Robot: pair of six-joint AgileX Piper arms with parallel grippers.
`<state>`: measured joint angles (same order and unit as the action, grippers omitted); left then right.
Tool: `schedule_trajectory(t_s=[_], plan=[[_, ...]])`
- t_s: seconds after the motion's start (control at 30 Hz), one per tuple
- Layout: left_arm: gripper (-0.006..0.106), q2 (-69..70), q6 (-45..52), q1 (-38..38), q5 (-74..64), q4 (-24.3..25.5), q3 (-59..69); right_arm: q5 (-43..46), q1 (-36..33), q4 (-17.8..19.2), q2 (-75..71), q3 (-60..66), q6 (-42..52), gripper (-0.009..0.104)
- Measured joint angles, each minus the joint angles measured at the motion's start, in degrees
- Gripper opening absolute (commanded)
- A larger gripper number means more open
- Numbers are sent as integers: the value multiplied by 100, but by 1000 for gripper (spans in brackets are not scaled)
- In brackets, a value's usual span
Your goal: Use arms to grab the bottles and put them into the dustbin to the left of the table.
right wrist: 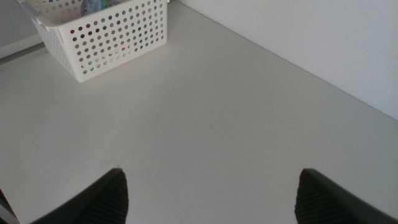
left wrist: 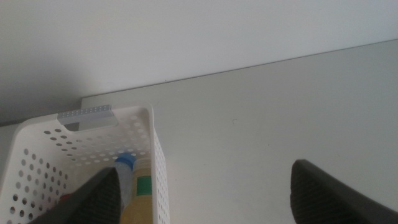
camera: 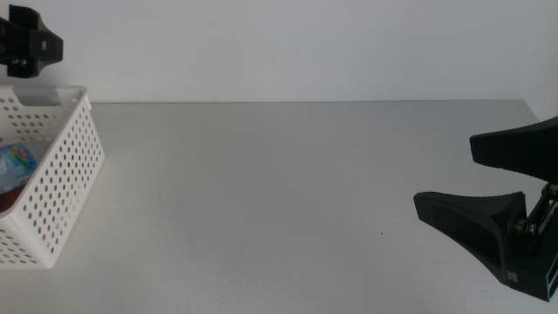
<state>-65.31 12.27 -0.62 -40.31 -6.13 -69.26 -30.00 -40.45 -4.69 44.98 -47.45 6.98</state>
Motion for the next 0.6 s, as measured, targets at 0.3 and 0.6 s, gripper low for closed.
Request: schedule_trajectory(t_s=[0.3, 0.6], plan=[[94, 0, -5, 0, 0, 0, 0, 0, 14, 322, 0, 55, 0, 78], [94, -18, -5, 0, 5, 5, 15, 44, 1650, 403, -411, 622, 0, 78]])
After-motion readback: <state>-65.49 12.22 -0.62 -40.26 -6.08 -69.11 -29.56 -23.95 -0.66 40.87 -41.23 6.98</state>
